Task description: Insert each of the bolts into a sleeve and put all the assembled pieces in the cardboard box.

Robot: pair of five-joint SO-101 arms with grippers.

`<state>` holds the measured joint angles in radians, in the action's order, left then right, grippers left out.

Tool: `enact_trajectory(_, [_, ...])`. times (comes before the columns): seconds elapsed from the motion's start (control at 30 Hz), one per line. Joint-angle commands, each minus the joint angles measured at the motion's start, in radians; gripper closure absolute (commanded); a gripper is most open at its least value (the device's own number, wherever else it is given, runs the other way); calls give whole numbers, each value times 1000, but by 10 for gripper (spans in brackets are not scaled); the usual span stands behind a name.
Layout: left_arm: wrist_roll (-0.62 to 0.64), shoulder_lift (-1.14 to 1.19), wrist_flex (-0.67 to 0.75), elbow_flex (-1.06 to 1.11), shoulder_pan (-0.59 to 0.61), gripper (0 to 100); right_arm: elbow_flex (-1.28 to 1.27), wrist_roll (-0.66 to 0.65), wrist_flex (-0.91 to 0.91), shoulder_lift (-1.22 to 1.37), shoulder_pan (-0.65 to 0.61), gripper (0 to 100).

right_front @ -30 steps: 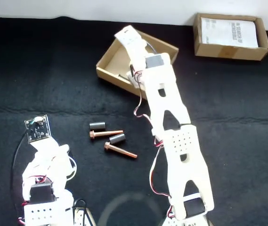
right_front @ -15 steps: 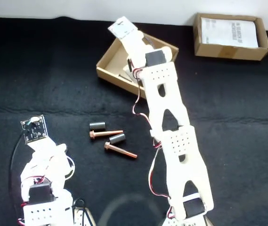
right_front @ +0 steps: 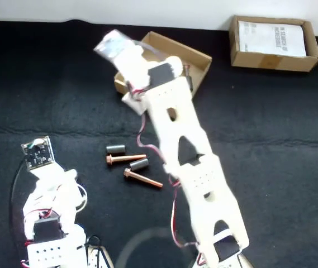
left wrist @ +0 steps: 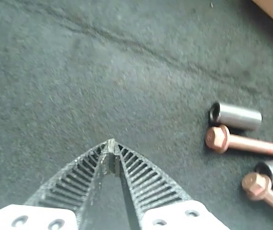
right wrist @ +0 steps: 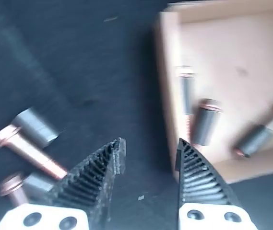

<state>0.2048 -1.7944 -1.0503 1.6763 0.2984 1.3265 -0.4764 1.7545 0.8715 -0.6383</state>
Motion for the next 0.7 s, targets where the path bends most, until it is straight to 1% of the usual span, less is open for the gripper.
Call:
enact_trajectory(0.0, [2, -10, 23, 19, 24, 990, -173, -91, 8, -145, -97, 844])
enact_trajectory(0.1, [2, -10, 23, 19, 24, 990, -295, -181, 8, -179, -154, 844])
enact_trajectory(0.27, [2, -10, 23, 19, 25, 990, -449, -295, 8, -188, -202, 844])
enact_trajectory(0.4, [2, -10, 23, 19, 30, 990, -509, -338, 5, -186, -236, 844])
enact_trajectory(0.57, [2, -10, 25, 19, 35, 990, -513, -376, -1, -185, -260, 844])
enact_trajectory(0.67, [2, -10, 28, 19, 35, 990, -513, -381, -35, -185, -260, 845])
